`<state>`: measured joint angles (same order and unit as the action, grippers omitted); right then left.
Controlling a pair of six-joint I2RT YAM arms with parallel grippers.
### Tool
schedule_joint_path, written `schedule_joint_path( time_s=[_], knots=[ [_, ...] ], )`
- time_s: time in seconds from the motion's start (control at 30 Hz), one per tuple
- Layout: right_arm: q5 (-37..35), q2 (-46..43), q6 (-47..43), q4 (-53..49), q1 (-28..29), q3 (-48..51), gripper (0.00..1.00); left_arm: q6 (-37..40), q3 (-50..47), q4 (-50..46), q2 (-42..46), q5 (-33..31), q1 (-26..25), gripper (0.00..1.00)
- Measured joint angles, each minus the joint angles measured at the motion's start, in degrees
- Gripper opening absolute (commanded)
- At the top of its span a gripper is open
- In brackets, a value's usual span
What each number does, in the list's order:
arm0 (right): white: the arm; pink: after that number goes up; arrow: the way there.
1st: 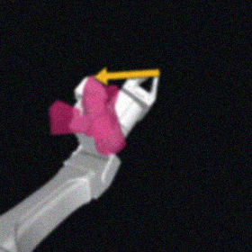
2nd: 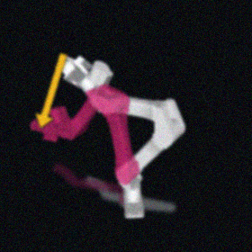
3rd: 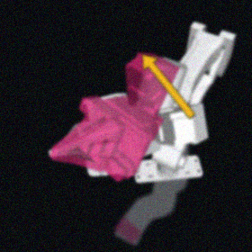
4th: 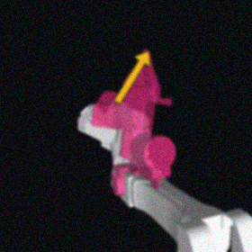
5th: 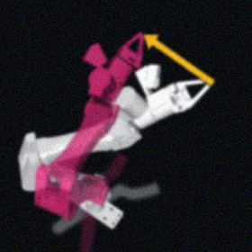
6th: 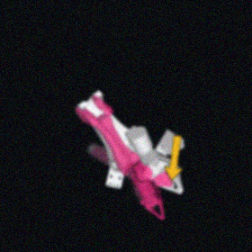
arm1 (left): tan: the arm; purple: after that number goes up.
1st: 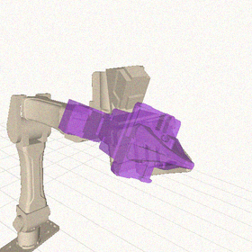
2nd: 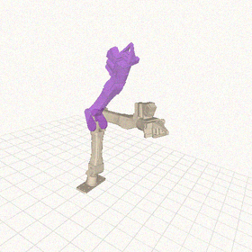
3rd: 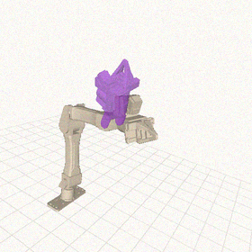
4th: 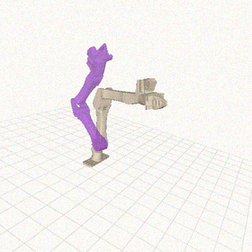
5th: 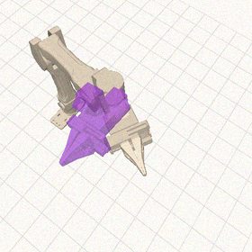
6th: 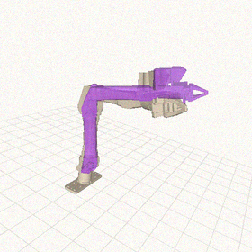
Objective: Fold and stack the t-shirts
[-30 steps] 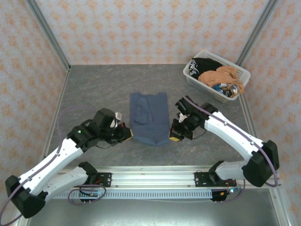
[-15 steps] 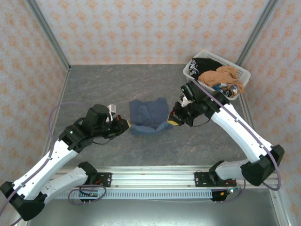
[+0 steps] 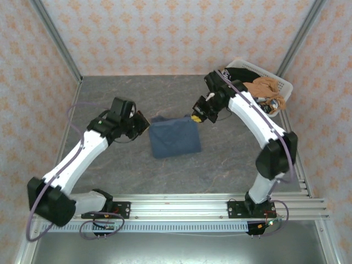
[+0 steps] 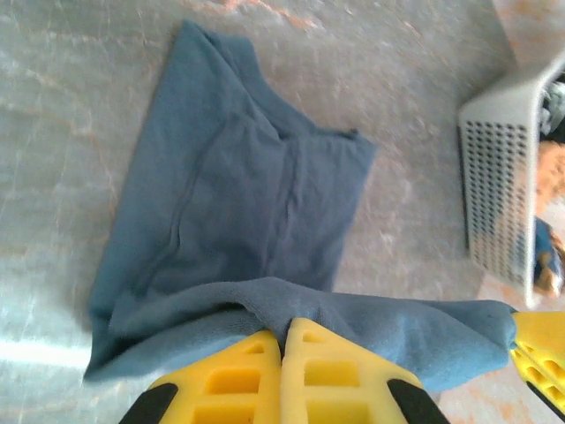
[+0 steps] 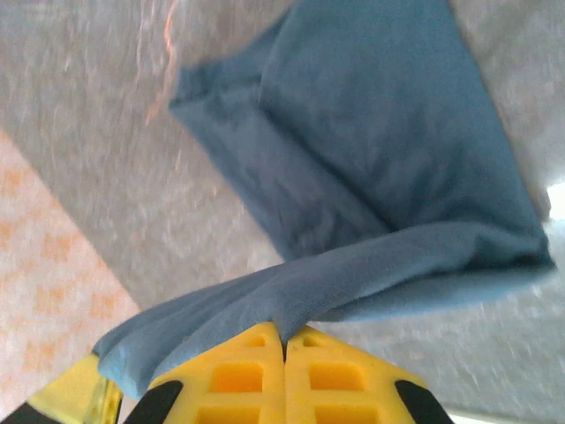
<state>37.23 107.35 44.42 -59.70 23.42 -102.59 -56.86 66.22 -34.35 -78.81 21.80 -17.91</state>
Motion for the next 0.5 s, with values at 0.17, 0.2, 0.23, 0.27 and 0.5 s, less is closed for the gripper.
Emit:
schedule_joint_path(
  time_s=[0.17, 0.2, 0.23, 0.27, 0.5],
  knots=[
    [-1.6, 16.2, -0.2, 1.1, -2.6, -11.4, 0.42, 3.1, 12.2, 1.2, -19.9, -0.4, 3.2, 0.37],
    [-2.0, 19.6, -0.3, 1.1, -3.0, -14.8, 0.46, 3.7, 14.9, 1.2, -23.5, -0.9, 3.8, 0.46],
    [-2.6, 23.0, -1.1, 0.2, -3.4, -19.0, 0.5, 4.0, 17.0, 1.1, -26.1, -1.5, 4.2, 0.51],
    [-3.1, 25.7, -1.4, -0.4, -3.7, -22.7, 0.53, 4.5, 18.3, 1.0, -27.7, -2.1, 4.5, 0.53],
    [-8.8, 22.1, -5.4, -1.0, -3.5, -22.3, 0.56, 3.8, 14.4, -1.0, -18.9, -5.6, 3.4, 0.52]
  ],
)
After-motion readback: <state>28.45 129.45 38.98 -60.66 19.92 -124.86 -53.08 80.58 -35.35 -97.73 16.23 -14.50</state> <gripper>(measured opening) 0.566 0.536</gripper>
